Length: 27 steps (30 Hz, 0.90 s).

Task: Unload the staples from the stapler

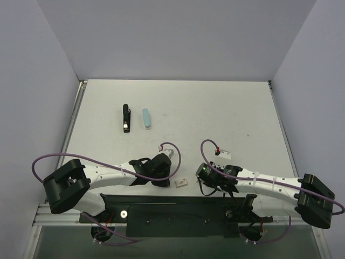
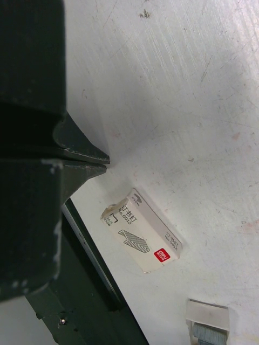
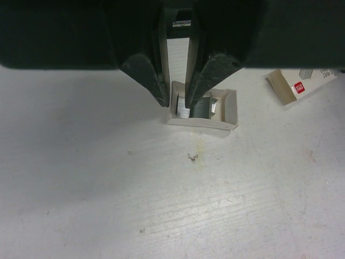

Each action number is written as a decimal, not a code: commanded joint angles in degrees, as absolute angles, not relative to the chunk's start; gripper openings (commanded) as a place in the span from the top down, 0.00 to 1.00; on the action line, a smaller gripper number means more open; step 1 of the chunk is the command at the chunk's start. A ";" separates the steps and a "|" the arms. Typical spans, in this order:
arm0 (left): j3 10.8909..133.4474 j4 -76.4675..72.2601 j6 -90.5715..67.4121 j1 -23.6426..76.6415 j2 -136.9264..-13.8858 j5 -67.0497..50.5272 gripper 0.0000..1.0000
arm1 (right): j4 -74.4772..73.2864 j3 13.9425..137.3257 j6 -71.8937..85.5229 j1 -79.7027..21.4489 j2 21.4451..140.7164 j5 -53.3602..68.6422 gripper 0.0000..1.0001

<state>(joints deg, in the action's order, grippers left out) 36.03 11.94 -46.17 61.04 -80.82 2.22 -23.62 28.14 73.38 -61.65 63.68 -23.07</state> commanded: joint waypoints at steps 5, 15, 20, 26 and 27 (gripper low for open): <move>35.77 9.67 -46.23 61.26 -80.60 1.85 1.00 | -24.61 29.79 72.77 -62.14 64.86 -23.73 0.87; 35.77 9.05 -46.06 61.26 -80.86 1.14 1.00 | -24.61 29.79 72.33 -62.05 66.18 -23.29 0.90; 35.60 8.53 -46.14 61.26 -81.30 0.71 1.00 | -24.61 30.15 72.16 -62.05 66.97 -23.03 0.92; 35.51 8.26 -46.05 61.35 -81.39 0.44 1.00 | -24.70 29.88 71.98 -62.14 66.54 -23.11 1.00; 35.59 8.26 -46.14 61.35 -81.39 0.53 1.00 | -24.70 29.88 71.90 -62.14 66.53 -23.12 1.00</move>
<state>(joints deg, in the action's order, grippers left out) 36.03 10.57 -46.15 61.06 -81.19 1.08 -23.14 28.32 72.29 -61.65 66.65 -22.20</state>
